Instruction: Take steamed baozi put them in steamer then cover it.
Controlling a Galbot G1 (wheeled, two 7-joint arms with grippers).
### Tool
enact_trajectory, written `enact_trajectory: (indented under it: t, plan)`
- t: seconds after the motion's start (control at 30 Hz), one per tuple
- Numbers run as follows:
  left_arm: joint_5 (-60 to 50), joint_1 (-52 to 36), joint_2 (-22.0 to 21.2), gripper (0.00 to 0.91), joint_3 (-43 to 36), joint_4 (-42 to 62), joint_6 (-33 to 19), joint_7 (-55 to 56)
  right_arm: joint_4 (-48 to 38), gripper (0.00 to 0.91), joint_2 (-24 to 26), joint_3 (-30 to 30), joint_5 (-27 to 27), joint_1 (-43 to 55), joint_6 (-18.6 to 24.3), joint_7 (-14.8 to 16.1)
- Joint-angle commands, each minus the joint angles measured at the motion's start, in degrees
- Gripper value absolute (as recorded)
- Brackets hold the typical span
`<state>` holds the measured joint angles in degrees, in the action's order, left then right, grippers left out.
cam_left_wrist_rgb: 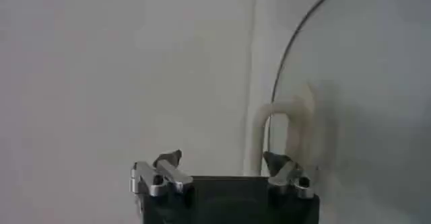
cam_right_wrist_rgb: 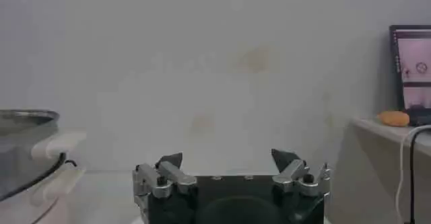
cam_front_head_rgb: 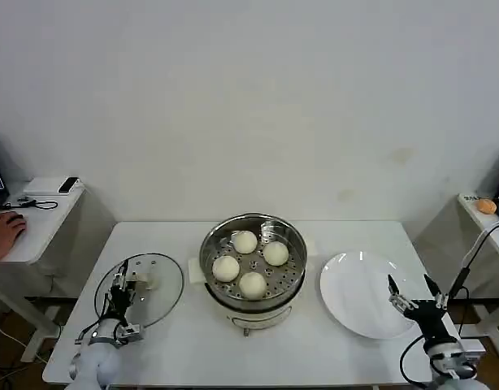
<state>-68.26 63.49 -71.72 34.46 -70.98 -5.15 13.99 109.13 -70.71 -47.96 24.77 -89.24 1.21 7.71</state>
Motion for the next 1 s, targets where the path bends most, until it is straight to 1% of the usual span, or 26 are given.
enact_trajectory:
  t: [0.03,0.6,0.67,0.8,1.0]
  plan:
    - [1.3,-0.2,-0.1,0.000,-0.2,1.4,0.4,0.7,-0.2,0.907,0.1,0.1,-0.1,0.2,0.0,0.1]
    - [4.5,0.8,-0.3,0.000,-0.5,0.4,1.8,2.8,-0.6,0.907,-0.1,0.1,-0.5,0.0,0.6,0.2]
    - [4.4,1.6,-0.5,0.000,0.0,-1.3,2.4,2.2,-0.6,0.907,-0.2,0.2,-0.5,0.2,0.4,0.1]
    - [4.1,5.2,-0.8,0.000,0.8,-10.5,4.6,-1.0,-0.8,0.907,0.2,0.3,-0.3,0.8,0.4,0.1]
    - [1.9,9.8,-1.2,0.000,2.5,-22.2,10.5,-6.0,-1.4,0.907,1.0,0.9,0.1,2.1,0.4,0.0]
